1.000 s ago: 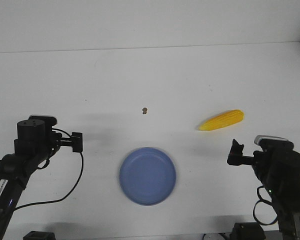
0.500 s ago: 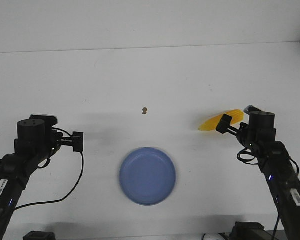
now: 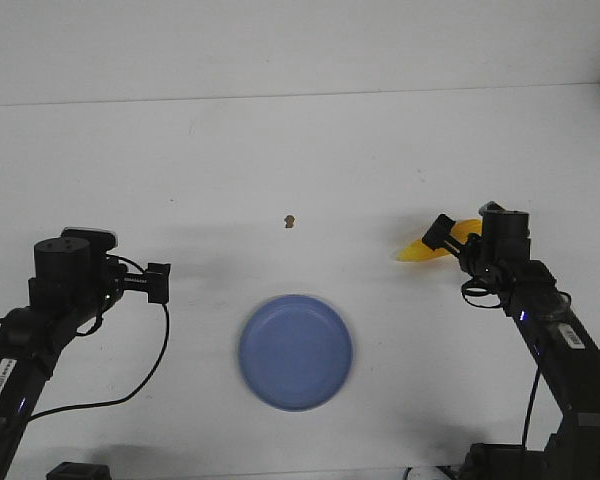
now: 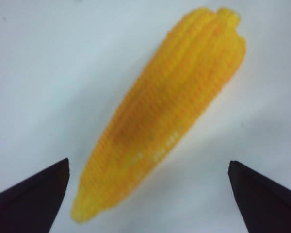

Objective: Place corn on plate with both arms
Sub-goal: 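Reach the right gripper to the yellow corn and grasp it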

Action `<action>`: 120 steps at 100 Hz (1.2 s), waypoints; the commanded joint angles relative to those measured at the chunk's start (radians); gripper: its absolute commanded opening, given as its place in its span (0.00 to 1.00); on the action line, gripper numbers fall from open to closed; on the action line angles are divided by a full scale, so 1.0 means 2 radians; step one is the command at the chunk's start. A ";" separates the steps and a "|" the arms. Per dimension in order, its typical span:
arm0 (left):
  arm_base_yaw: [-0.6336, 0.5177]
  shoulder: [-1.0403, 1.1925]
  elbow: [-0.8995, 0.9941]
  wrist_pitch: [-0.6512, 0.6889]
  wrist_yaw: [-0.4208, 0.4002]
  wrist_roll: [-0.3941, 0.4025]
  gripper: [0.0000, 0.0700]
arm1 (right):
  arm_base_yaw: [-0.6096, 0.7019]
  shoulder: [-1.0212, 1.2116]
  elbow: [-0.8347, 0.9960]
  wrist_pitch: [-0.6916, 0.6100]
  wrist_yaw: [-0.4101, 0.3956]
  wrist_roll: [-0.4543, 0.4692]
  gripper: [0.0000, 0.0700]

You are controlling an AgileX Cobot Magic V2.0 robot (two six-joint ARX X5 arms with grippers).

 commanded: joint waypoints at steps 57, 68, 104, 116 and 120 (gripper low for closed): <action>-0.001 0.005 0.005 0.003 0.001 -0.001 1.00 | -0.001 0.054 0.012 0.048 0.008 0.015 1.00; -0.001 0.005 0.005 0.003 0.001 -0.001 1.00 | -0.001 0.060 0.012 0.055 0.007 0.016 1.00; -0.001 0.005 0.005 0.001 0.001 -0.001 1.00 | -0.001 0.079 0.012 0.068 0.006 0.016 1.00; -0.001 0.005 0.005 0.001 0.001 -0.001 1.00 | -0.001 0.079 0.012 0.068 0.006 0.012 0.53; -0.001 0.005 0.005 0.001 0.001 -0.001 1.00 | -0.001 0.079 0.012 0.069 0.006 0.011 0.50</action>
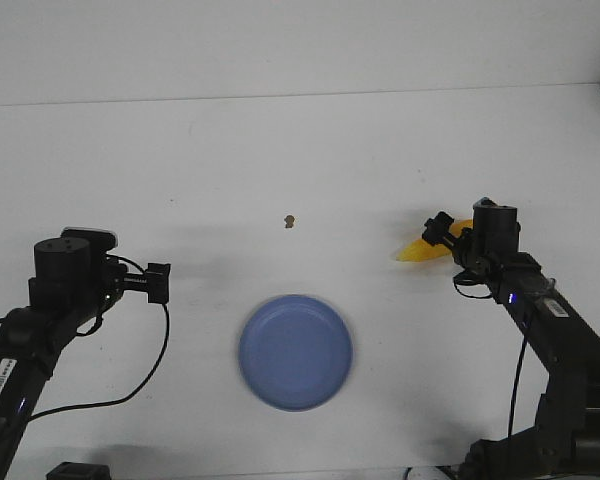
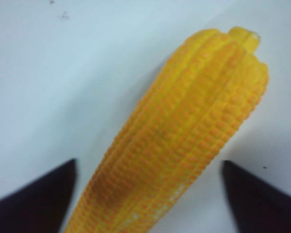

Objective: Place corn on plate with both arms
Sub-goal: 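Reach the right gripper to the yellow corn and grasp it, then carry the held corn with the right gripper over the plate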

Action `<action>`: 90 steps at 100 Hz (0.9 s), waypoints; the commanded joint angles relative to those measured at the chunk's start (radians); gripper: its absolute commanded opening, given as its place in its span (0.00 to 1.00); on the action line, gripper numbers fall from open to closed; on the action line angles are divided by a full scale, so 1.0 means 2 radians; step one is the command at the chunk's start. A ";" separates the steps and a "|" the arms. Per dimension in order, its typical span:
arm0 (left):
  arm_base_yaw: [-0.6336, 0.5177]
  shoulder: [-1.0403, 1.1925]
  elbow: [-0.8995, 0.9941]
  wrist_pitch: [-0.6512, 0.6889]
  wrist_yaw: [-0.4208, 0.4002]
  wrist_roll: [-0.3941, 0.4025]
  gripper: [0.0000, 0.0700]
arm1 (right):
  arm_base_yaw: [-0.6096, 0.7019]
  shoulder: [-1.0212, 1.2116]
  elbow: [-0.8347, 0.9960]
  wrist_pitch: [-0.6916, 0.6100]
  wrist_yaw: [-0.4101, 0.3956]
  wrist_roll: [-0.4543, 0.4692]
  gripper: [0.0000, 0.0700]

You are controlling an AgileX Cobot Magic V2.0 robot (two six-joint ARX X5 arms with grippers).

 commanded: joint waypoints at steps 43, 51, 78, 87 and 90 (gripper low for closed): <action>-0.001 0.005 0.005 0.001 0.001 -0.001 1.00 | -0.001 0.002 0.009 0.003 -0.013 -0.036 0.17; -0.001 0.005 0.005 0.001 0.001 -0.001 1.00 | -0.001 -0.010 0.009 0.000 -0.028 -0.049 0.17; -0.001 0.005 0.005 0.001 0.001 -0.001 1.00 | 0.008 -0.106 0.009 -0.062 -0.125 -0.099 0.17; -0.001 0.005 0.005 0.001 0.001 -0.001 1.00 | 0.024 -0.149 0.009 -0.100 -0.144 -0.119 0.17; -0.001 0.005 0.005 0.001 0.001 -0.001 1.00 | 0.032 -0.163 0.009 -0.114 -0.145 -0.126 0.17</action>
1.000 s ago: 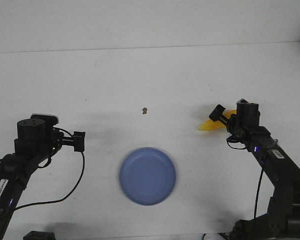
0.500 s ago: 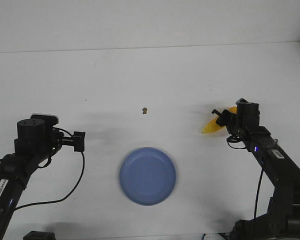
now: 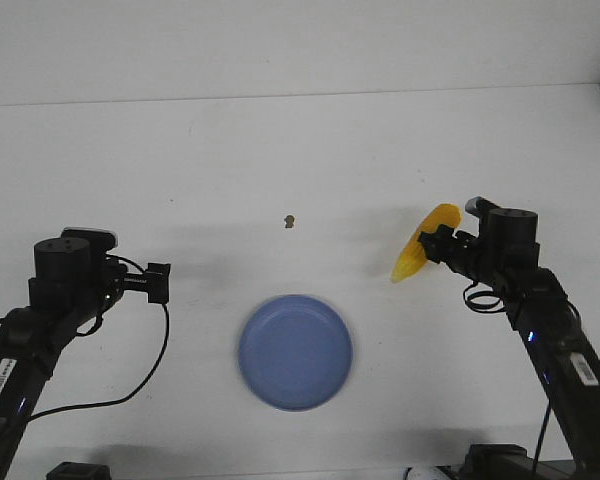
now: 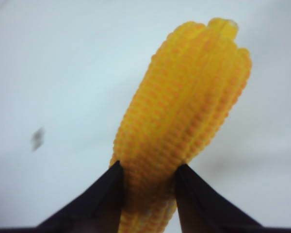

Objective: Place corn on plate with both arms
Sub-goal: 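Carry the held corn with the right gripper over the plate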

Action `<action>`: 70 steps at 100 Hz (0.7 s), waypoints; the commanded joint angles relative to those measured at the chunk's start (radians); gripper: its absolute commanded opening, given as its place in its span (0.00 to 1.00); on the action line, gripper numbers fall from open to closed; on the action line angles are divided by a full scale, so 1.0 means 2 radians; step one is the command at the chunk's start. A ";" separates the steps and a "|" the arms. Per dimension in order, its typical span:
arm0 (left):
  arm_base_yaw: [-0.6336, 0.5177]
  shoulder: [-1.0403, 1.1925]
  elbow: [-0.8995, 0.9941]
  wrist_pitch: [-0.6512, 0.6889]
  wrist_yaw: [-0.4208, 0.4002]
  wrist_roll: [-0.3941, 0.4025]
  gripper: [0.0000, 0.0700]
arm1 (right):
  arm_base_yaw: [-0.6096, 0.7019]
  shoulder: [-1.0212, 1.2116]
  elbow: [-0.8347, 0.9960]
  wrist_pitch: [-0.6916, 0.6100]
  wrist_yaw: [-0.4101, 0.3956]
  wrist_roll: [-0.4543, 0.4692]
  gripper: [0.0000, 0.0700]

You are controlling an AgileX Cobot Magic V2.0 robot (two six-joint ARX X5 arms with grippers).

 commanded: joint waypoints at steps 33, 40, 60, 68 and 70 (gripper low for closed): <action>-0.001 0.005 0.005 0.001 0.001 0.000 1.00 | 0.154 -0.063 0.008 -0.135 0.001 -0.080 0.20; -0.001 0.005 0.005 0.001 0.001 0.000 1.00 | 0.191 -0.055 0.008 -0.130 0.015 -0.079 0.20; -0.001 0.005 0.005 0.001 0.001 0.000 1.00 | 0.287 -0.009 0.008 -0.104 0.062 -0.062 0.20; -0.001 0.005 0.005 0.000 0.001 0.000 1.00 | 0.316 0.017 0.008 -0.089 0.061 -0.054 0.21; -0.001 0.005 0.005 0.000 0.001 0.000 1.00 | 0.323 0.023 0.008 -0.084 0.061 -0.052 0.21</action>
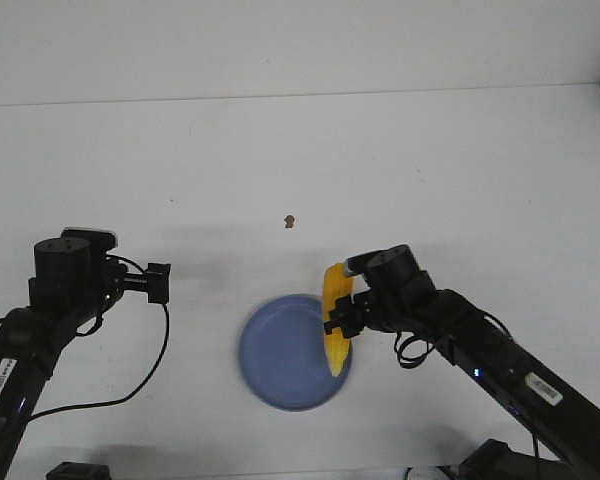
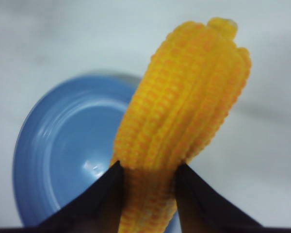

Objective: Place corn on plate with both arms
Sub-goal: 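Carry the held corn with the right gripper over the plate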

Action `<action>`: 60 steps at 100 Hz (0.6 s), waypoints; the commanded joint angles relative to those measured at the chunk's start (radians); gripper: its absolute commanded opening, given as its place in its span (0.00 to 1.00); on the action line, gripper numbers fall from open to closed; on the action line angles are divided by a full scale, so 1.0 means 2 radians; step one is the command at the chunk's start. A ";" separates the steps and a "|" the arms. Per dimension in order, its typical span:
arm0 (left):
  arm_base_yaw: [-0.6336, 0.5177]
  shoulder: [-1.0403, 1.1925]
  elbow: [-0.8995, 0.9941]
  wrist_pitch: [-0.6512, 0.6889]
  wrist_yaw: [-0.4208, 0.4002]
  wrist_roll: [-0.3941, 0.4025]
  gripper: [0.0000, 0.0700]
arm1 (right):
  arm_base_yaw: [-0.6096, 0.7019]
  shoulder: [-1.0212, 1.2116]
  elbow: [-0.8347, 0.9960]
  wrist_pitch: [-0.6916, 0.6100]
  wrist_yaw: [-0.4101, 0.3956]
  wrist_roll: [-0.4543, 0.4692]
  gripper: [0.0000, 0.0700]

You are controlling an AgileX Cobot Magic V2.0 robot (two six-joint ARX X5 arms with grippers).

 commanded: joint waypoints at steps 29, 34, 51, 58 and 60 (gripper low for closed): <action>-0.001 0.005 0.005 -0.008 0.001 0.000 1.00 | 0.080 0.094 0.008 0.073 0.001 0.046 0.41; -0.001 0.005 0.005 -0.008 0.001 0.000 1.00 | 0.084 0.099 0.008 0.073 0.001 0.050 0.47; -0.001 0.005 0.005 -0.008 0.001 0.000 1.00 | 0.093 0.104 0.008 0.077 0.001 0.052 0.79; -0.001 0.005 0.005 -0.007 0.001 0.000 1.00 | 0.092 0.103 0.008 0.079 0.001 0.053 0.90; -0.001 0.005 0.005 -0.007 0.001 0.001 1.00 | 0.092 0.103 0.008 0.079 0.001 0.053 0.92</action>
